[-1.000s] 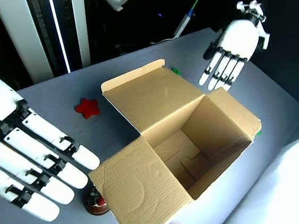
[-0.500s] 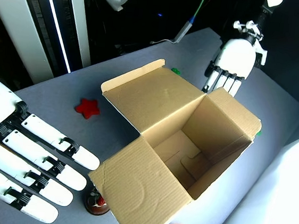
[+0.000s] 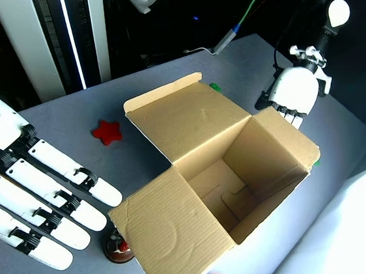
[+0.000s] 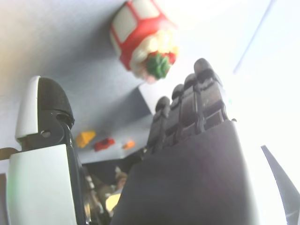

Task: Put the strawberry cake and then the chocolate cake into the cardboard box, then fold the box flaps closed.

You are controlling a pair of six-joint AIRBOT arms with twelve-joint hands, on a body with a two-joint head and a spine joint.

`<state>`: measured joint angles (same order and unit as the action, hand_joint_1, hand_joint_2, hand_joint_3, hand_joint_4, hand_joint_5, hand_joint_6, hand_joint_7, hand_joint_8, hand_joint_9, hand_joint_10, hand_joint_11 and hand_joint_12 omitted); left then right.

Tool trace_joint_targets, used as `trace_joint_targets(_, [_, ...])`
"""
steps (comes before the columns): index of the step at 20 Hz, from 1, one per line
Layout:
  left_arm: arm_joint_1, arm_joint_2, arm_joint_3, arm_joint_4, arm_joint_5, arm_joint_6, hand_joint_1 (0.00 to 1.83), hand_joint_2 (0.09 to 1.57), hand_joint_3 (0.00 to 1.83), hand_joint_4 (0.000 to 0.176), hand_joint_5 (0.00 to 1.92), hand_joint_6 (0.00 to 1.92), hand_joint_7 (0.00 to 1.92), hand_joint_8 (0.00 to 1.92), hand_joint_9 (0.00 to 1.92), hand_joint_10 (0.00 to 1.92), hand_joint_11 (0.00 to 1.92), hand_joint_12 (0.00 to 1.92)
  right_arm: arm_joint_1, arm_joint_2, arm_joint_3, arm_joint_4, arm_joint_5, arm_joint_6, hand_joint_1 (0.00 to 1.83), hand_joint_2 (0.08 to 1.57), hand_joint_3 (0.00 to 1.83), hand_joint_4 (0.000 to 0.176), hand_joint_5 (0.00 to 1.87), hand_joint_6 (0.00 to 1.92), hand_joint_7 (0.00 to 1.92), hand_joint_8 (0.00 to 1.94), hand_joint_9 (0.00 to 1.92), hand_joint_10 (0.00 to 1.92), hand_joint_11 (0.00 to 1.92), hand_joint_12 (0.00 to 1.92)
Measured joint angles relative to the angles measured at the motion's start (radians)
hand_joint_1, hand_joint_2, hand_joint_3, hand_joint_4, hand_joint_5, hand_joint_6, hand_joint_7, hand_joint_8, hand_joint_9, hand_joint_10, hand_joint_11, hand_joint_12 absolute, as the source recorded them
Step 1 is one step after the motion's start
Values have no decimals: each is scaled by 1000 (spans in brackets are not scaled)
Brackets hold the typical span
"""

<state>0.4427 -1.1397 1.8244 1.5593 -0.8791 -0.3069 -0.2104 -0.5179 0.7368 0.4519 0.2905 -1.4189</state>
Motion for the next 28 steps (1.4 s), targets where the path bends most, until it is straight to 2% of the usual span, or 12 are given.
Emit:
trace_joint_targets(1, [0, -13, 15, 0, 2, 0, 1109, 953, 1, 57, 0, 0, 1, 0, 2, 0, 0, 304, 0, 0, -1, 0, -1, 0, 1140, 972, 0, 41, 0, 0, 0, 0, 0, 0, 0, 0])
trace_joint_targets(6, [4, -66, 70, 1, 3, 0, 1118, 955, 0, 57, 0, 0, 0, 0, 0, 0, 0, 282, 0, 0, -1, 0, -5, 0, 1120, 979, 0, 41, 0, 0, 0, 0, 0, 0, 15, 7])
trace_joint_targets(8, [11, -85, 85, 6, 5, -1, 1129, 962, 1, 60, 0, 0, 0, 0, 0, 0, 0, 362, 0, 0, -1, 0, -5, 0, 1101, 998, 0, 40, 0, 0, 0, 0, 0, 0, 11, 8])
trace_joint_targets(12, [12, -113, 101, 11, 8, 0, 1146, 957, 0, 58, 0, 0, 1, 0, 0, 0, 0, 359, 0, 0, -1, 0, -6, 0, 1043, 1036, 17, 40, 0, 0, 0, 0, 0, 0, 33, 28])
trace_joint_targets(14, [12, -123, 101, 24, 8, 0, 1158, 946, 0, 57, 0, 0, 5, 1, 11, 3, 0, 399, 0, 0, -1, 0, -6, 0, 1062, 1027, 11, 31, 0, 0, 0, 0, 5, 2, 13, 29])
trace_joint_targets(15, [12, -129, 101, 29, 11, 0, 1163, 957, 0, 53, 0, 0, 0, 0, 0, 0, 0, 349, 0, 0, -1, 0, -6, 0, 1065, 1028, 6, 34, 0, 0, 0, 0, 15, 4, 0, 164])
trace_joint_targets(18, [15, -130, 101, 30, 15, 5, 1146, 968, 4, 50, 0, 0, 0, 0, 5, 1, 0, 395, 0, 0, -1, 0, -7, 0, 1049, 1036, 8, 31, 0, 0, 2, 0, 18, 4, 0, 234])
trace_joint_targets(19, [16, -137, 109, 32, 17, 8, 1154, 964, 2, 55, 0, 0, 0, 0, 0, 0, 0, 366, 0, 0, -1, 0, -7, 0, 1067, 1028, 3, 28, 0, 0, 10, 1, 14, 2, 0, 201])
trace_joint_targets(20, [16, -143, 111, 42, 27, 15, 1143, 964, 1, 56, 0, 0, 0, 0, 0, 0, 0, 359, 0, -1, -1, 0, -7, 0, 1093, 1024, 1, 38, 0, 0, 2, 0, 2, 0, 0, 58])
trace_joint_targets(22, [17, -153, 121, 39, 25, 15, 1139, 963, 1, 54, 0, 0, 0, 0, 0, 0, 0, 357, 0, -2, -1, 0, -8, 0, 1104, 1029, 3, 40, 0, 0, 0, 0, 0, 0, 0, 11])
trace_joint_targets(25, [18, -154, 121, 37, 28, 16, 1144, 966, 0, 53, 0, 0, 7, 3, 15, 5, 0, 443, 0, -2, -1, 0, -9, 0, 1103, 1014, 0, 26, 0, 0, 14, 5, 6, 2, 0, 0])
trace_joint_targets(28, [18, -154, 129, 37, 27, 15, 1185, 954, 0, 55, 45, 12, 54, 10, 45, 11, 0, 475, 0, -2, -1, 0, -10, 0, 1114, 1023, 0, 25, 0, 0, 27, 9, 14, 6, 2, 1])
